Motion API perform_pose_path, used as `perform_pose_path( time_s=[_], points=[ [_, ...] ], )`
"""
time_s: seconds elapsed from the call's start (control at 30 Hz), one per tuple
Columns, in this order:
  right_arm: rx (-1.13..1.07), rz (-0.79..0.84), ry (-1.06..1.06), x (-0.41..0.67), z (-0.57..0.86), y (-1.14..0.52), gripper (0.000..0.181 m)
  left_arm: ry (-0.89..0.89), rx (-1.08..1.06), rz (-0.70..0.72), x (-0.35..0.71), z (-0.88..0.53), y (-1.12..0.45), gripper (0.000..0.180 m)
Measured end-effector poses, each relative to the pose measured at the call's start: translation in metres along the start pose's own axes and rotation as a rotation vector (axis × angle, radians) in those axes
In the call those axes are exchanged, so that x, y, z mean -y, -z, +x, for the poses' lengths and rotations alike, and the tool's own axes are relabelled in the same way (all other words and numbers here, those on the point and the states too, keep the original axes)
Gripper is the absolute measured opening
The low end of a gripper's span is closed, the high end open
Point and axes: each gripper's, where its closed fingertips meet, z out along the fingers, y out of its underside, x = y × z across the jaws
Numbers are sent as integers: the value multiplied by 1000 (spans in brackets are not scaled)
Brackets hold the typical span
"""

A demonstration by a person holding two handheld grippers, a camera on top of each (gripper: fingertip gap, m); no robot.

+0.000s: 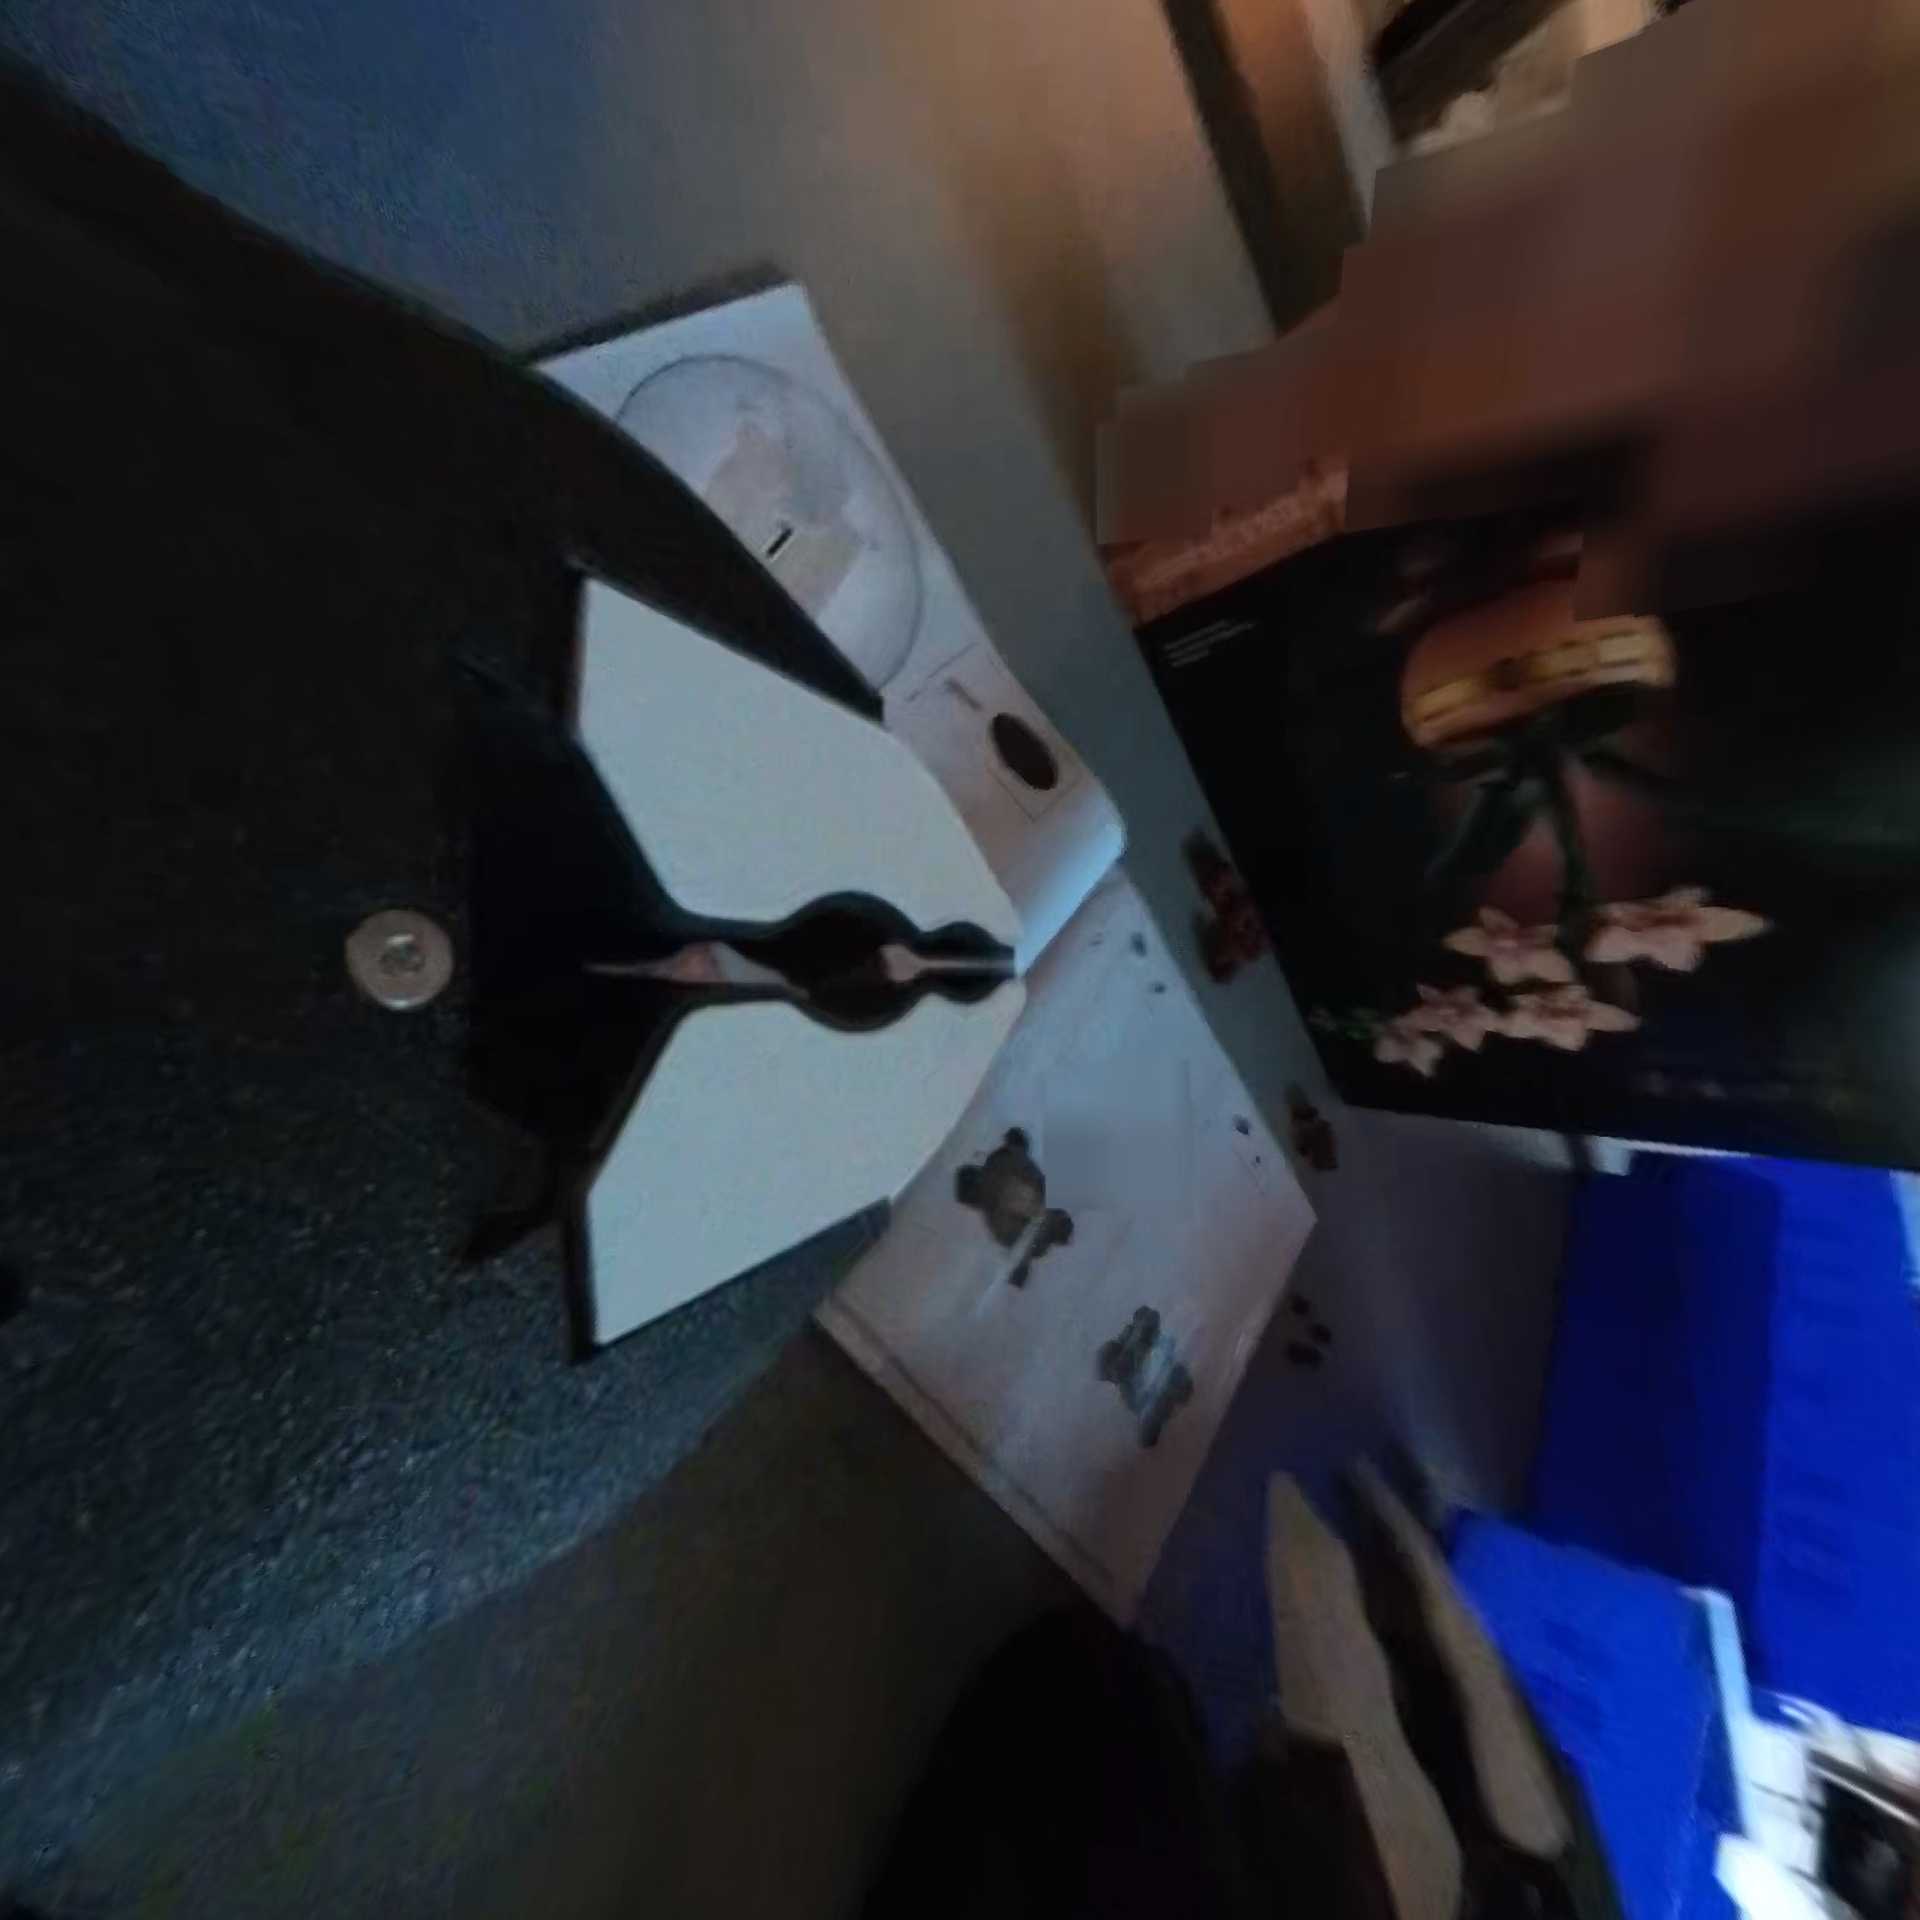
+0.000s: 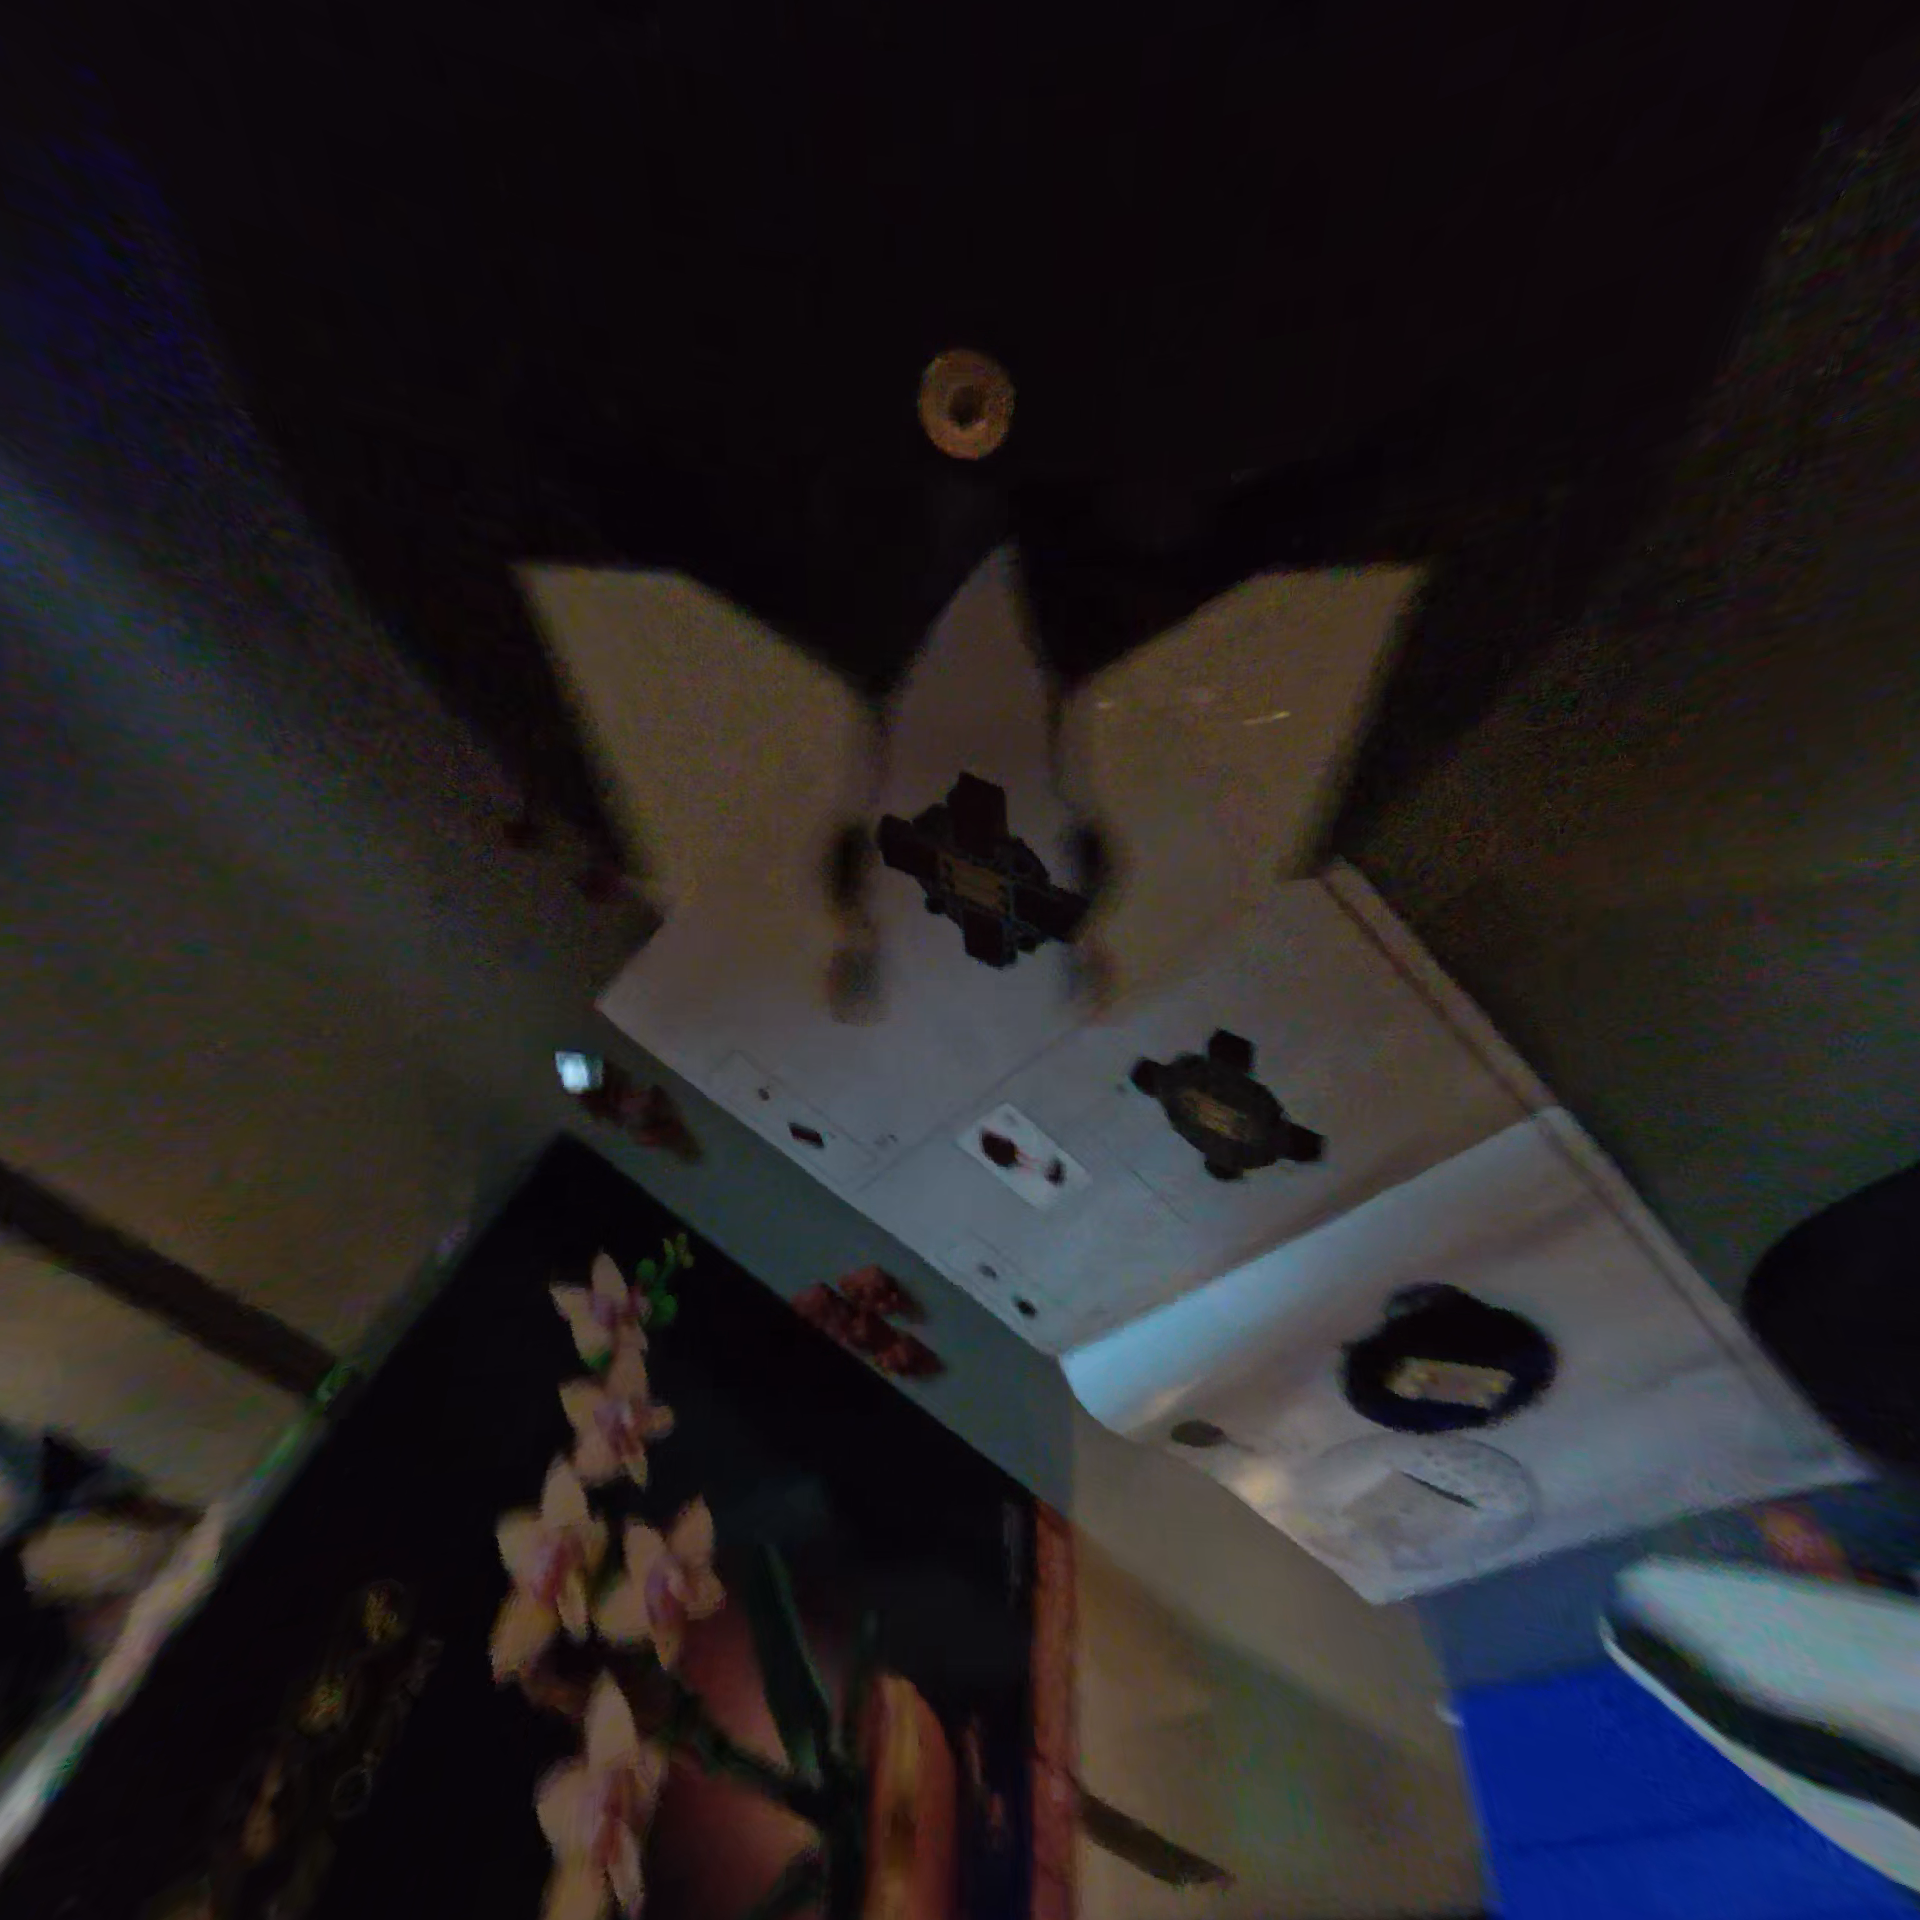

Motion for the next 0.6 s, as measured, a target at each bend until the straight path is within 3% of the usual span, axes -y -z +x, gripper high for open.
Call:
perform_pose_path(
  time_s=[0.03,0.1,0.17,0.2,0.23,0.27,0.3,0.33,0.37,0.43,0.6],
  points=[
    [12,77,34,10,-4,4,8,14,22,38,5,-3,3,38],
    [-8,154,43,24,-3,8,5,44,2,8,2,-4,5,19],
    [37,121,40,23,-8,6,6,64,15,14,3,-9,8,0],
    [33,108,37,23,-7,5,9,71,32,12,2,-13,9,3],
    [27,107,39,23,-6,4,27,75,61,-9,-1,-19,10,23],
    [13,101,30,23,-4,2,70,74,77,-53,-7,-22,9,76],
    [19,68,4,20,-4,-2,115,78,83,-130,-18,-24,8,111],
    [41,4,-34,13,-5,-6,141,84,80,-202,-28,-24,7,128],
    [68,-51,-58,5,-9,-8,147,81,74,-228,-33,-23,6,136],
    [72,-66,-34,-1,-13,-10,147,78,64,-199,-33,-20,6,133],
    [64,-102,-11,-14,-22,-11,136,91,45,-183,-36,-14,4,128]
  ],
)
